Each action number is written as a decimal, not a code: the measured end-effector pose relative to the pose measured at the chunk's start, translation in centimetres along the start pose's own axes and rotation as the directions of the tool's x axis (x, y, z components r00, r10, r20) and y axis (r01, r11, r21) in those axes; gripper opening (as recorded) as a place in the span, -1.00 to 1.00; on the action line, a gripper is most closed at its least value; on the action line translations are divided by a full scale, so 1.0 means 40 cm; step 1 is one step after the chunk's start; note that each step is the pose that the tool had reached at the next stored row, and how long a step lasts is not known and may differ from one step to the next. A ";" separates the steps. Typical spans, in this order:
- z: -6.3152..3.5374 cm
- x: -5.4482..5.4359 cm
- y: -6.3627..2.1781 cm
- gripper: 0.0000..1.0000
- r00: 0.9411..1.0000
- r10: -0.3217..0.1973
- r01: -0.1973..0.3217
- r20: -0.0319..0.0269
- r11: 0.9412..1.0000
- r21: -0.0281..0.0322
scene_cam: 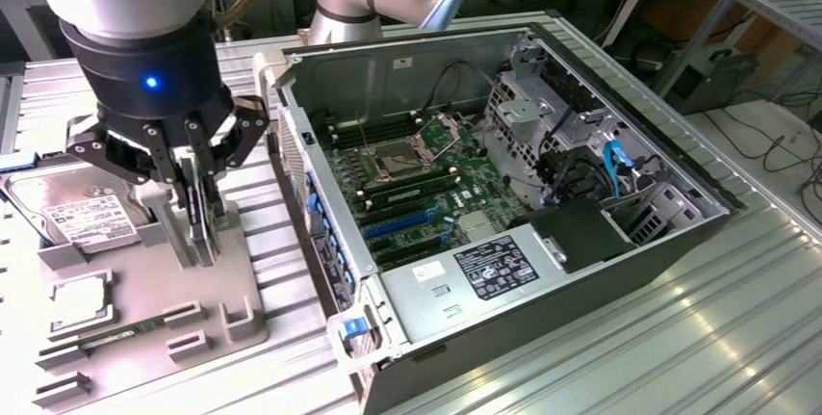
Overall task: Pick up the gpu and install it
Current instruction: 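Pick up the gpu and move the gpu toward the slot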
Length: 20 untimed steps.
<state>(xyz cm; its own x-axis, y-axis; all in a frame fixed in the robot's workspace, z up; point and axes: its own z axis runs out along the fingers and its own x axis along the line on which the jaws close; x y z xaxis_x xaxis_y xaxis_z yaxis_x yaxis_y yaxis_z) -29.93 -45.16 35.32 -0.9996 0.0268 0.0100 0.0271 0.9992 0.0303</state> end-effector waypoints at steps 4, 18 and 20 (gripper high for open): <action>-0.032 0.000 0.001 -0.46 1.000 0.000 0.000 0.000 1.000 0.000; -0.131 0.001 0.004 -0.46 1.000 0.000 0.000 0.000 1.000 0.000; -0.145 0.001 0.004 -0.46 1.000 0.000 0.000 0.000 1.000 0.000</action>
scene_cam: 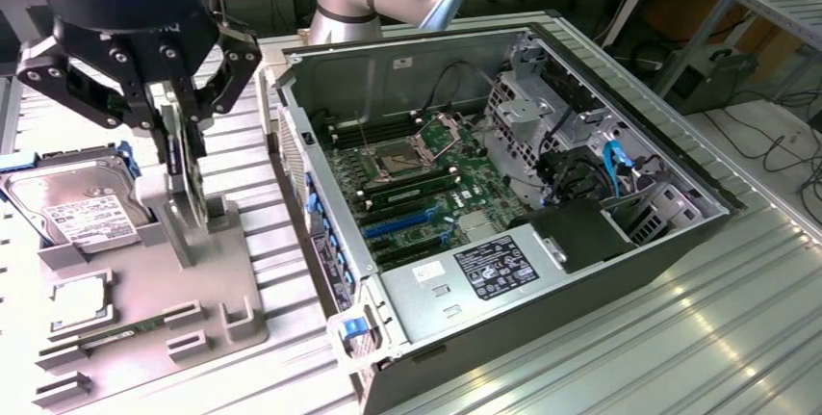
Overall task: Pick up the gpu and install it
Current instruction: 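Pick up the gpu and move the gpu toward the slot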
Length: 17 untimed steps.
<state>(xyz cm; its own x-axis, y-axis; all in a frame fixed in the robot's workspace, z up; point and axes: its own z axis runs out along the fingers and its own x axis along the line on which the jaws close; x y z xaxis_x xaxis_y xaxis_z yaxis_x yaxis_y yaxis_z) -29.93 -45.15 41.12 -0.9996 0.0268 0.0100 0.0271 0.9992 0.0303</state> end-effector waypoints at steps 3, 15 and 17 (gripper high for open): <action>-0.022 0.000 0.001 -0.46 1.000 0.000 0.000 0.000 1.000 0.000; -0.129 0.001 0.004 -0.46 1.000 0.000 0.000 0.000 1.000 0.000; -0.146 0.002 0.004 -0.46 1.000 0.000 0.000 0.000 1.000 0.000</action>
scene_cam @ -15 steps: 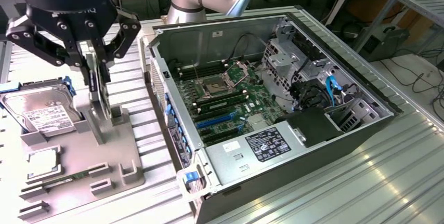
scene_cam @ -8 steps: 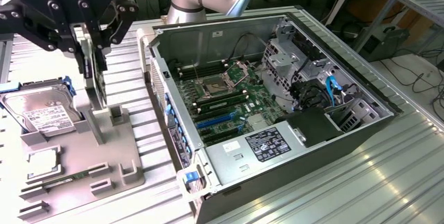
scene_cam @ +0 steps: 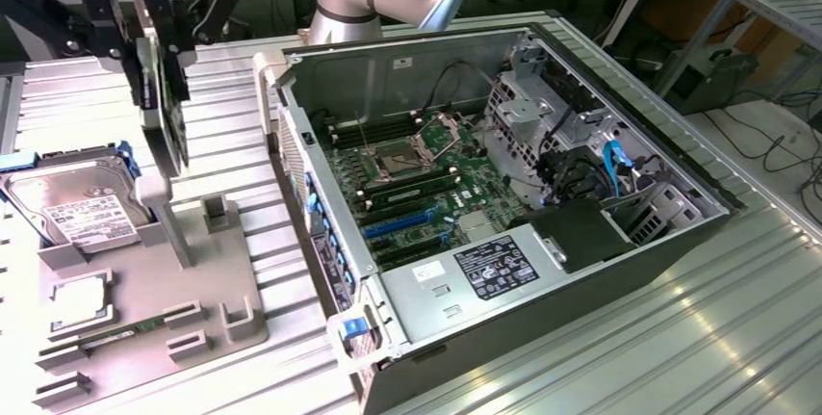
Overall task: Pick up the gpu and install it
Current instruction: 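Pick up the gpu and move the gpu toward the slot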
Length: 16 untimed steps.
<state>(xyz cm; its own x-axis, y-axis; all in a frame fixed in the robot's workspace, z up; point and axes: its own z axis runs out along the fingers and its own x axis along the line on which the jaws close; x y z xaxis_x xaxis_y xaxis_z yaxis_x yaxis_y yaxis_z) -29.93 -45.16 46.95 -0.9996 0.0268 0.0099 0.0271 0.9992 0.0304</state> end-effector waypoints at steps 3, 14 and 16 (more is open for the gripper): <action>-0.030 0.000 0.001 -0.46 1.000 0.000 0.000 0.000 1.000 0.000; -0.120 0.001 0.004 -0.46 1.000 0.000 0.000 0.000 1.000 0.000; -0.128 0.001 0.004 -0.46 1.000 0.000 0.000 0.000 1.000 0.000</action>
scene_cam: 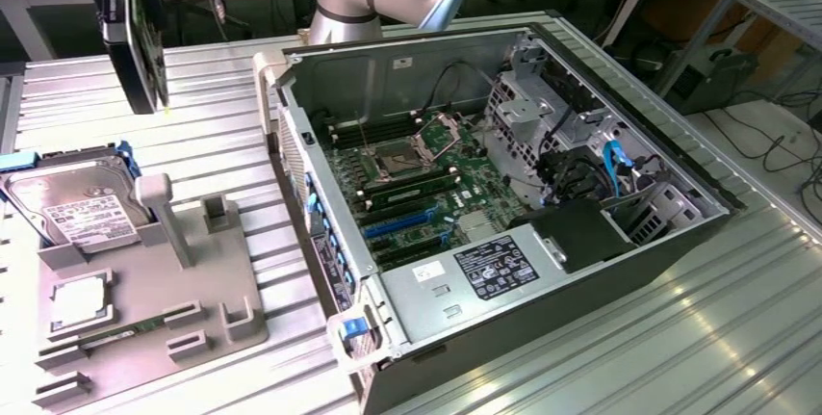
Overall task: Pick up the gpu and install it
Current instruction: 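Pick up the gpu and move the gpu toward the slot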
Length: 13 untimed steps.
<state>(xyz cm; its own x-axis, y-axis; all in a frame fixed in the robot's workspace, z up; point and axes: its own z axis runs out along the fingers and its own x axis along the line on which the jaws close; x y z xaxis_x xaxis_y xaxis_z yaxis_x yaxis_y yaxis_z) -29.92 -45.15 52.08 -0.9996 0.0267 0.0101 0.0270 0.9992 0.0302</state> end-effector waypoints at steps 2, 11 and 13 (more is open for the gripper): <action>0.000 0.000 0.000 -0.46 1.000 0.000 0.000 0.000 1.000 0.000; 0.006 0.000 0.000 -0.46 1.000 0.000 0.000 0.000 1.000 0.000; 0.023 0.000 -0.001 -0.46 1.000 -0.002 0.002 0.000 1.000 0.000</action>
<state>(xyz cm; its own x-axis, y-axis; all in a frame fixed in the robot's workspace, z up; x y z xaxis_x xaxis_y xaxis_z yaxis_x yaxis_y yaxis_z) -29.91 -45.16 51.17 -0.9997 0.0244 0.0099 0.0247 0.9992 0.0304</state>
